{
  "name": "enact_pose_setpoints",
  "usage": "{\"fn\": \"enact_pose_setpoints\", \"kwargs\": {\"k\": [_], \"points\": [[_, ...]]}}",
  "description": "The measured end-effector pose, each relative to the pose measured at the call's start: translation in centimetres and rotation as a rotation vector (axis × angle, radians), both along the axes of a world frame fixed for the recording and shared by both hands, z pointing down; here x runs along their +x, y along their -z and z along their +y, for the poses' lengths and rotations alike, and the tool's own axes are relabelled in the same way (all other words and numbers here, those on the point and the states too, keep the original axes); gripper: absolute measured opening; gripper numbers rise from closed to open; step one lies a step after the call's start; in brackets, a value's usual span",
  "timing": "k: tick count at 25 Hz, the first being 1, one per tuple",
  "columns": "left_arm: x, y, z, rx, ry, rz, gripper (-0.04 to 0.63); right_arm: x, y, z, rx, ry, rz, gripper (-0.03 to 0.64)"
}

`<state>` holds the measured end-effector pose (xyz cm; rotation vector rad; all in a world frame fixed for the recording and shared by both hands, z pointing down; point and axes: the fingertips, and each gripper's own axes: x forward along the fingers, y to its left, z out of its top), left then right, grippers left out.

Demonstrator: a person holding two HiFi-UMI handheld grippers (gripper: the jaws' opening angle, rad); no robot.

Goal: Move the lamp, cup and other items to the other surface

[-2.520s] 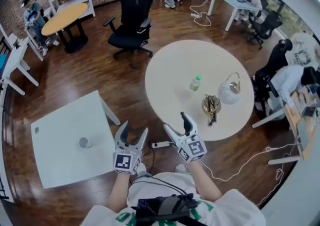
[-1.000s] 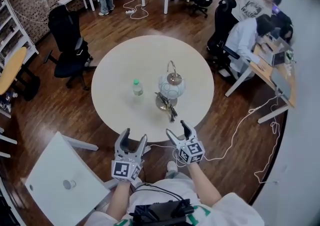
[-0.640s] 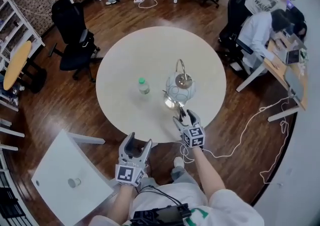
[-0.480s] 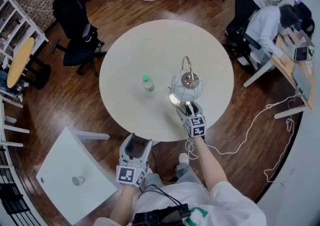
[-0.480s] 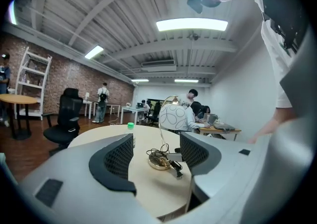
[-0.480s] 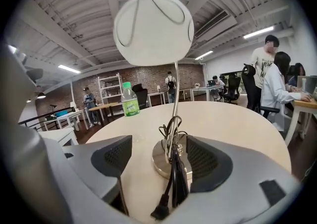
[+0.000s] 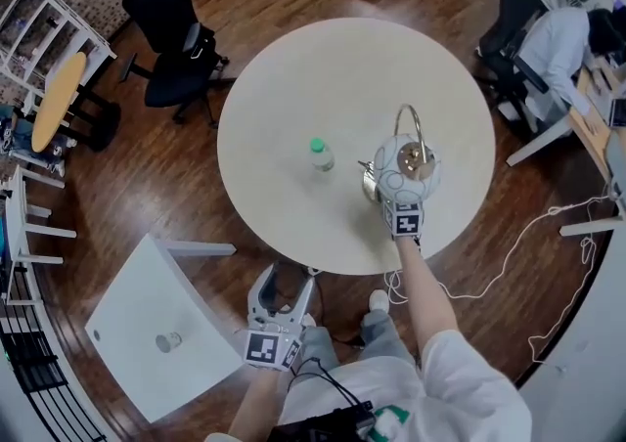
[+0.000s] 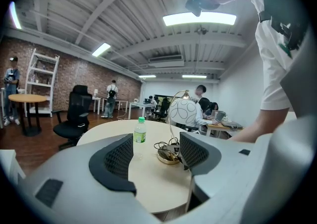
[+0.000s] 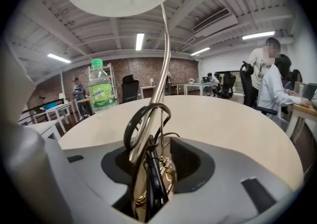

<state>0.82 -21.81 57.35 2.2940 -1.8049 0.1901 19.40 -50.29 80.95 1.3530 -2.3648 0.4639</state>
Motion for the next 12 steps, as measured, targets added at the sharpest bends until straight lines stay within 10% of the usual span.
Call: {"fn": "enact_pose_setpoints", "kwargs": {"k": [12], "points": [[-0.2,0.4,0.9,-0.018,-0.014,0.045,0.270,-0.6,2.7,1.9,-0.001,0.107,0.006,0.084]]}}
